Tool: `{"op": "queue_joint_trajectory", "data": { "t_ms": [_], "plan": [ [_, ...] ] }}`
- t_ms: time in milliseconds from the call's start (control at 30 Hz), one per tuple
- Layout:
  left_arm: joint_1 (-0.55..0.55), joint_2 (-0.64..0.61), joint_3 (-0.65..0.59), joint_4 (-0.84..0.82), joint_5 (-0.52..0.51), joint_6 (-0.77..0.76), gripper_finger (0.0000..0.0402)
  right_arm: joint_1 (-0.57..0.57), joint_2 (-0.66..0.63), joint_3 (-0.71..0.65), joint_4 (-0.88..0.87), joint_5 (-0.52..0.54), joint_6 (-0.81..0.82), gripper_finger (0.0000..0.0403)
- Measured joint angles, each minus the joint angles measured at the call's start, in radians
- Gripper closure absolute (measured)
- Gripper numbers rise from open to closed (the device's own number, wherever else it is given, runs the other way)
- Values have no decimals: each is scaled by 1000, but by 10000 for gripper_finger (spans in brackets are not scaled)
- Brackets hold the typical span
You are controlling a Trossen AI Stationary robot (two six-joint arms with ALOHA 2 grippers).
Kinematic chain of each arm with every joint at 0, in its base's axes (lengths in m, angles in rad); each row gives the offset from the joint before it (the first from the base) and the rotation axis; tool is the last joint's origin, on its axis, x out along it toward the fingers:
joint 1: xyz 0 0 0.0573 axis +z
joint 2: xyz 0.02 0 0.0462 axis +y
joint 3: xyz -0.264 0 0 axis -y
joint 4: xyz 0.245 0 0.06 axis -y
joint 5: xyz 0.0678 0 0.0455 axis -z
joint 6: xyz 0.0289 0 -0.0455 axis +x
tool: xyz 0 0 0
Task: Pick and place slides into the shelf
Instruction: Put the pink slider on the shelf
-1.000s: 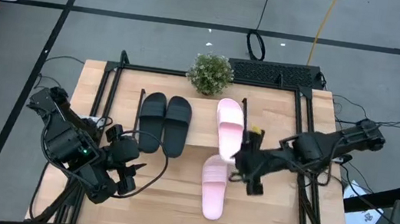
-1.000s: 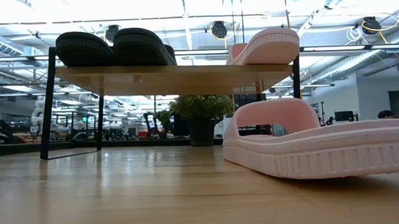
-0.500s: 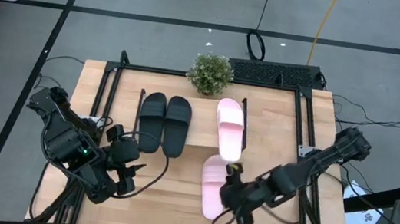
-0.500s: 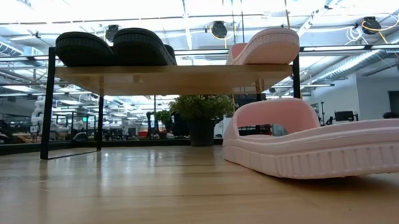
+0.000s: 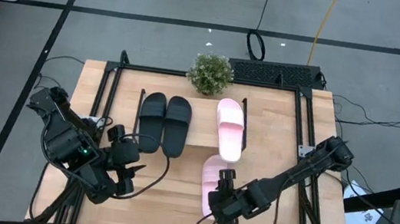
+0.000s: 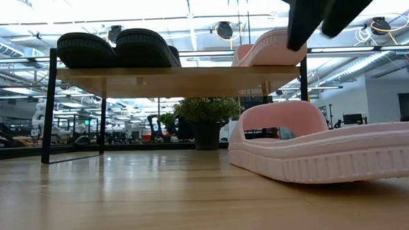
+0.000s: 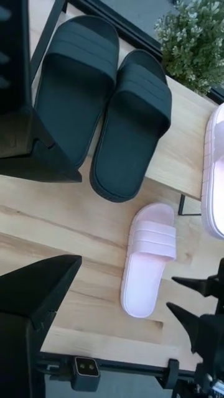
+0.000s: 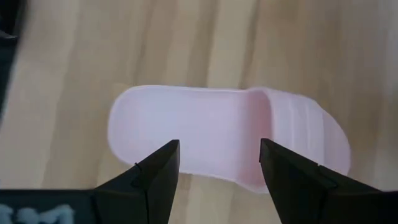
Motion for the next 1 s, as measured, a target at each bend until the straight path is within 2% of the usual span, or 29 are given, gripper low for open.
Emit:
{"op": "queue_joint_trajectory", "data": {
  "t_ms": [167, 500, 633, 1000],
  "plan": [
    [0, 0, 0, 0, 0, 15, 204, -2, 2, 0, -5, 83, 37, 190],
    [-1, 0, 0, 0, 28, 29, 204, 20, 2, 0, -169, 48, 198, 190],
    [-1, 0, 0, -1, 27, 63, 204, 42, 2, 0, -183, 51, 236, 190],
    [-1, 0, 0, -2, 23, 90, 204, 100, 2, 0, -244, 246, 402, 190]
  ]
}}
